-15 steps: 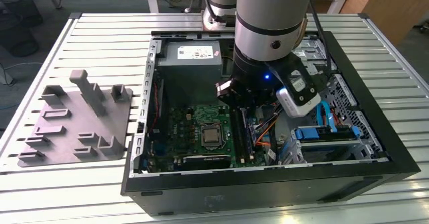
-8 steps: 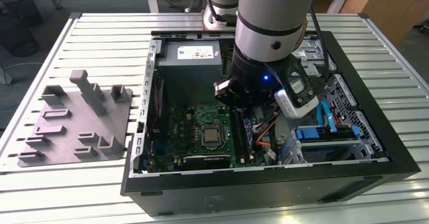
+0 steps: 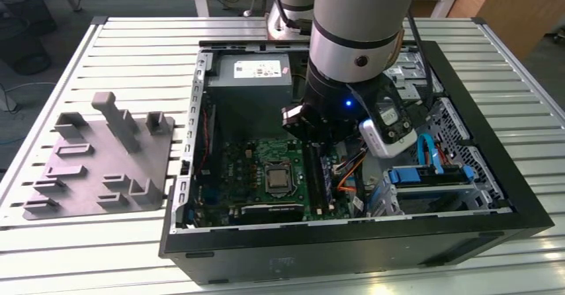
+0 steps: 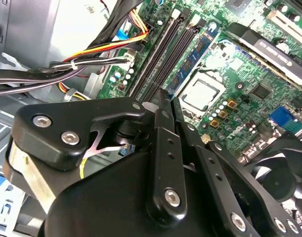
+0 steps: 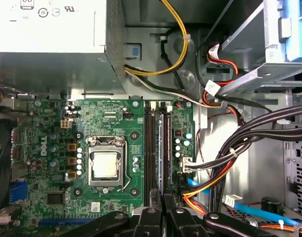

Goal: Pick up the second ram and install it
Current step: 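Insert the second ram into the second slot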

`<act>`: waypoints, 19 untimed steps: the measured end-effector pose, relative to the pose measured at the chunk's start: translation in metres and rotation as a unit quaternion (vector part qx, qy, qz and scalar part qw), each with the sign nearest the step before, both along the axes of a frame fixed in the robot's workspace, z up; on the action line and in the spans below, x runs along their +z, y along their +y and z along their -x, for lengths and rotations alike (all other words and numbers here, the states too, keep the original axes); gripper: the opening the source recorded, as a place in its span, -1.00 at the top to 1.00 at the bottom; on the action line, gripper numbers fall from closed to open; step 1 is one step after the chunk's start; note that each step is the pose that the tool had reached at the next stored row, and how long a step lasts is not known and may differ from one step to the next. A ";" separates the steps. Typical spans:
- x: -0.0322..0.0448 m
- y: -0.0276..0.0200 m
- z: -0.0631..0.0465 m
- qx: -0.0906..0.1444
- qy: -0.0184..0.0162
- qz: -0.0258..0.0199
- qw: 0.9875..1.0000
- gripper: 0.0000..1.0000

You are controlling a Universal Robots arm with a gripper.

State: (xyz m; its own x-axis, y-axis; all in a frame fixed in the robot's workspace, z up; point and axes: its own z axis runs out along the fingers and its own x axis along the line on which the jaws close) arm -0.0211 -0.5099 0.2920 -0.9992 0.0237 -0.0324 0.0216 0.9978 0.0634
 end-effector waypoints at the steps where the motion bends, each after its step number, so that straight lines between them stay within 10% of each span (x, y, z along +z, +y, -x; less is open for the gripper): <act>1: 0.0000 0.0000 0.000 0.000 0.000 0.000 1.000 0.73; 19: -0.0188 0.0000 0.000 0.006 0.000 0.001 1.000 0.73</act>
